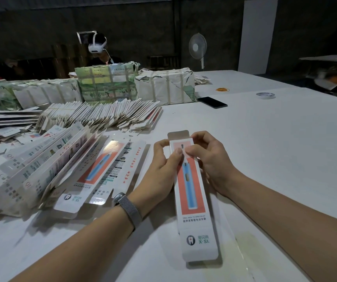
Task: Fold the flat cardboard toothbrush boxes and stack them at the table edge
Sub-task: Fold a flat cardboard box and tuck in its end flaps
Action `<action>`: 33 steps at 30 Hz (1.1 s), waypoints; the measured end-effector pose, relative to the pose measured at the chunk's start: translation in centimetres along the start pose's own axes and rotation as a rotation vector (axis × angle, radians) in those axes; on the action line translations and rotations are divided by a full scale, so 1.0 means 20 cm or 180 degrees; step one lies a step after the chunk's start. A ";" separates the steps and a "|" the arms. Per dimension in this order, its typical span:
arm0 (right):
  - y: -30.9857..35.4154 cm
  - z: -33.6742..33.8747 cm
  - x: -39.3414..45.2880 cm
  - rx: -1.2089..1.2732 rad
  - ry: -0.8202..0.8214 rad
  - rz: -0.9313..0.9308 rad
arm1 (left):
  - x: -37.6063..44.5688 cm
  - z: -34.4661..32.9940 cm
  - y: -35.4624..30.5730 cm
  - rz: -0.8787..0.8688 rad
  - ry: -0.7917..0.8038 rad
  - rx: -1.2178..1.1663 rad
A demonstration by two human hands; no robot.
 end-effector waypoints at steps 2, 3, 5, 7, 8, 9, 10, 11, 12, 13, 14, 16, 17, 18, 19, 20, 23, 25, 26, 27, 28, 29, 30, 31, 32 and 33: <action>0.00 0.00 0.00 0.0070 0.0023 0.0022 | 0.00 0.00 0.00 0.0038 -0.0018 -0.0069; 0.00 0.00 0.00 0.0085 0.0035 0.0034 | 0.00 0.01 0.00 0.0056 -0.0034 -0.0092; 0.00 0.00 0.00 0.0089 0.0048 0.0064 | 0.00 0.01 0.00 0.0092 -0.0038 -0.0077; 0.01 0.00 0.00 0.0075 0.0041 0.0088 | 0.01 0.01 0.01 0.0057 -0.0046 -0.0088; 0.01 0.00 0.00 0.0079 0.0049 0.0094 | 0.01 0.01 0.01 0.0019 -0.0048 -0.0123; 0.01 -0.01 0.00 0.0095 0.0067 0.0099 | 0.02 0.01 0.01 -0.0008 -0.0041 -0.0148; 0.01 -0.01 0.00 0.0115 0.0086 0.0103 | 0.02 0.01 0.02 -0.0014 -0.0026 -0.0150; 0.01 -0.01 0.01 0.0120 0.0098 0.0105 | 0.02 0.02 0.02 -0.0008 -0.0011 -0.0133; 0.01 -0.01 0.01 0.0097 0.0098 0.0102 | 0.02 0.02 0.02 0.0004 -0.0002 -0.0116; 0.00 -0.01 0.01 0.0057 0.0093 0.0094 | 0.02 0.02 0.02 0.0012 -0.0002 -0.0104; 0.00 -0.01 0.01 0.0024 0.0101 0.0080 | 0.02 0.02 0.02 0.0015 -0.0008 -0.0111; 0.00 -0.02 0.01 0.0049 0.0193 0.0025 | 0.02 0.02 0.03 -0.0001 -0.0045 -0.0180; -0.01 -0.03 0.01 0.0059 0.0259 -0.0012 | 0.03 0.02 0.03 -0.0014 -0.0057 -0.0194; -0.01 -0.04 0.01 0.0030 0.0314 -0.0037 | 0.03 0.02 0.03 -0.0030 -0.0061 -0.0186; -0.01 -0.05 0.00 -0.0044 0.0352 -0.0040 | 0.03 0.02 0.03 -0.0054 -0.0065 -0.0179; 0.00 -0.07 0.00 -0.0139 0.0381 -0.0026 | 0.03 0.02 0.03 -0.0086 -0.0071 -0.0187; 0.01 -0.08 -0.01 -0.0196 0.0460 -0.0033 | 0.03 0.02 0.03 -0.0159 -0.0064 -0.0182; 0.00 -0.08 -0.01 -0.0114 0.0486 -0.0089 | 0.03 0.02 0.03 -0.0161 -0.0040 -0.0137; 0.00 -0.07 -0.01 -0.0106 0.0488 -0.0108 | 0.03 0.02 0.03 -0.0172 -0.0037 -0.0121; 0.00 -0.07 -0.01 -0.0114 0.0489 -0.0119 | 0.03 0.02 0.03 -0.0197 -0.0044 -0.0115; 0.00 -0.07 -0.01 -0.0129 0.0494 -0.0122 | 0.03 0.03 0.02 -0.0225 -0.0048 -0.0112; 0.00 -0.07 -0.01 -0.0145 0.0495 -0.0125 | 0.03 0.02 0.02 -0.0241 -0.0047 -0.0107; -0.01 -0.07 0.00 -0.0162 0.0489 -0.0126 | 0.03 0.02 0.02 -0.0238 -0.0055 -0.0107; -0.01 -0.06 0.00 -0.0173 0.0479 -0.0126 | 0.04 0.03 0.02 -0.0224 -0.0080 -0.0114; -0.01 -0.06 0.00 -0.0179 0.0467 -0.0121 | 0.04 0.03 0.03 -0.0217 -0.0113 -0.0131; -0.01 -0.06 -0.01 -0.0186 0.0458 -0.0109 | 0.05 0.03 0.03 -0.0225 -0.0141 -0.0151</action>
Point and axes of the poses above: each hand's wrist, its own x-axis towards the middle knuckle, its own z-axis out of the back of the hand, y = z × x, the point moved 8 cm from there along x, towards the middle knuckle, and after that the axes turned 14 degrees about -z, right-handed, at the moved point
